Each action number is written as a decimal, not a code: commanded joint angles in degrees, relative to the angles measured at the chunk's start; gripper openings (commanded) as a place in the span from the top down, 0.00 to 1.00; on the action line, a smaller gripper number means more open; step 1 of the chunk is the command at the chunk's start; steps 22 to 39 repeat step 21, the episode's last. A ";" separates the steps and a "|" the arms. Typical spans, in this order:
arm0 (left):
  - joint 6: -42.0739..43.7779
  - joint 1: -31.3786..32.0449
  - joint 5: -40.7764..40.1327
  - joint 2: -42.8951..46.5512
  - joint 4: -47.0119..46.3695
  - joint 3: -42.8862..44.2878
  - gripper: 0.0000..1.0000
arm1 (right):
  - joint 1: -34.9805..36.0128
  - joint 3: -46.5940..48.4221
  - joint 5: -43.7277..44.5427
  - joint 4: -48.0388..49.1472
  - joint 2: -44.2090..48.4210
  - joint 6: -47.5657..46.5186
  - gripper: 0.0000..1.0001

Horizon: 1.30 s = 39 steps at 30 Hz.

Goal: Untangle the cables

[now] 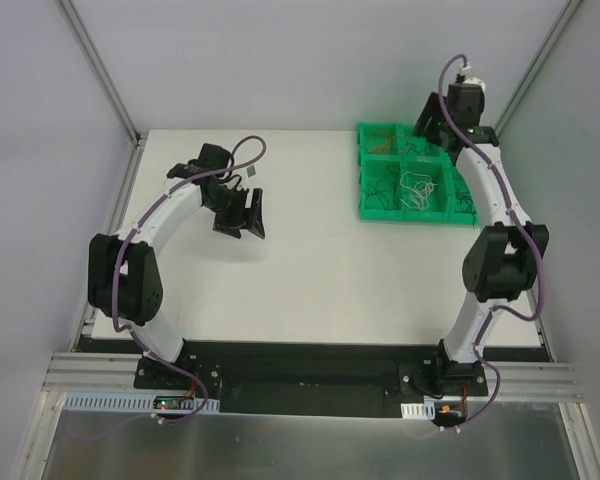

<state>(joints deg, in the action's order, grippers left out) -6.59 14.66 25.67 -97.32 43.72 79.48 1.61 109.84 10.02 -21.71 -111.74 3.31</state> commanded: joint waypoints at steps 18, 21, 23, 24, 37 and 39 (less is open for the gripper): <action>-18.89 2.31 2.72 38.96 -8.48 -9.71 0.25 | 26.16 -49.90 5.26 -18.18 63.90 1.96 0.04; -20.92 2.40 1.58 39.22 -8.57 -5.41 0.22 | 26.17 -51.21 8.08 -17.49 72.78 1.79 0.04; -20.92 2.40 1.58 39.22 -8.57 -5.41 0.22 | 26.17 -51.21 8.08 -17.49 72.78 1.79 0.04; -20.92 2.40 1.58 39.22 -8.57 -5.41 0.22 | 26.17 -51.21 8.08 -17.49 72.78 1.79 0.04; -20.92 2.40 1.58 39.22 -8.57 -5.41 0.22 | 26.17 -51.21 8.08 -17.49 72.78 1.79 0.04; -20.92 2.40 1.58 39.22 -8.57 -5.41 0.22 | 26.17 -51.21 8.08 -17.49 72.78 1.79 0.04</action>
